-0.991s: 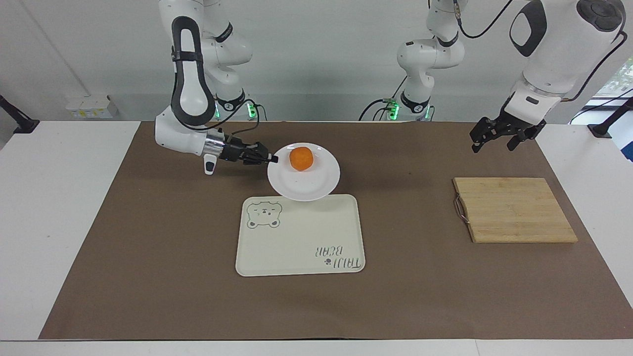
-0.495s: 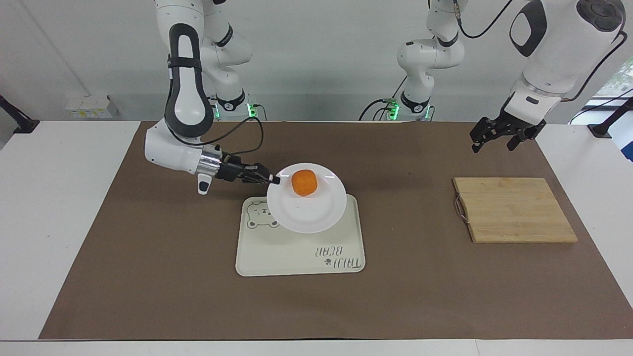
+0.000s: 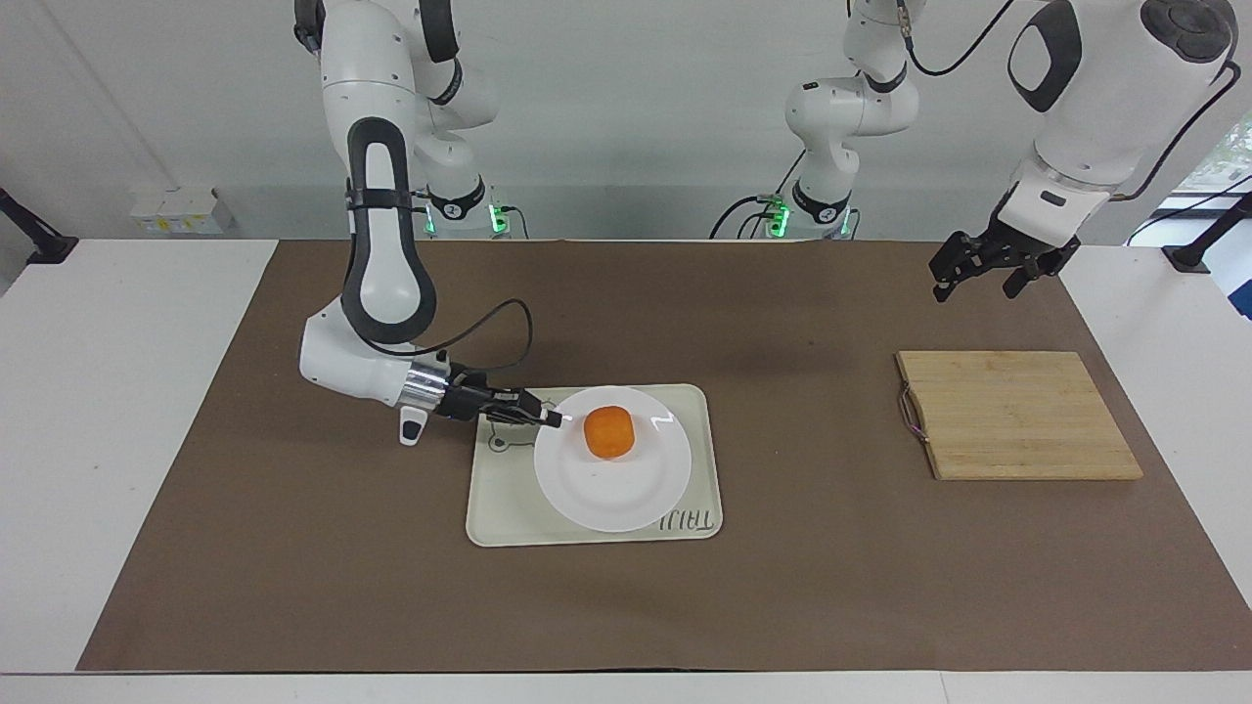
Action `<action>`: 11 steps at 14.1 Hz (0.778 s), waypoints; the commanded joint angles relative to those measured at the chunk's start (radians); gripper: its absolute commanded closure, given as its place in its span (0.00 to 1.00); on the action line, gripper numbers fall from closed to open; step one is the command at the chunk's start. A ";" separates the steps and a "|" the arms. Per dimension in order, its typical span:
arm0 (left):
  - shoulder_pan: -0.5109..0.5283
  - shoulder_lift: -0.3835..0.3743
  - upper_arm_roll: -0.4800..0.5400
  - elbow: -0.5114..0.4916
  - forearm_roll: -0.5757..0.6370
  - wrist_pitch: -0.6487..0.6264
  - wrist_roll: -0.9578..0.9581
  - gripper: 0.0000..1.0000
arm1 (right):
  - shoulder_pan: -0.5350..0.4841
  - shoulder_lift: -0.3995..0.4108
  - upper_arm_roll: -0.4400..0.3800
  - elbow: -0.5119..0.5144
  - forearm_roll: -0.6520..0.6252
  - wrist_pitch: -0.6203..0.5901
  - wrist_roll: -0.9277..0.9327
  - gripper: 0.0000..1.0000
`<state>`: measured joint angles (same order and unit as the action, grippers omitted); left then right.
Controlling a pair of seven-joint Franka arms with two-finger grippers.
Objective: Place orange and plate with both arms
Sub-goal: 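Slide the plate with the right gripper onto the cream tray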
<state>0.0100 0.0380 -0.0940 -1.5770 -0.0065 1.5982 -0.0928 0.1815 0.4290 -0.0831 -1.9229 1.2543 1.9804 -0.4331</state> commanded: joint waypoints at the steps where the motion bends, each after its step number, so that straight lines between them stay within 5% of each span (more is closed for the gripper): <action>1: 0.011 -0.003 -0.007 -0.002 0.010 0.009 0.008 0.00 | -0.008 -0.068 0.002 -0.102 0.016 0.002 -0.079 1.00; 11: 0.011 -0.003 -0.007 -0.002 0.010 0.009 0.008 0.00 | -0.034 -0.058 0.002 -0.093 -0.032 0.009 -0.082 1.00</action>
<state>0.0100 0.0380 -0.0940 -1.5769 -0.0065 1.5982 -0.0928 0.1600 0.3870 -0.0901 -2.0119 1.2324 1.9843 -0.4948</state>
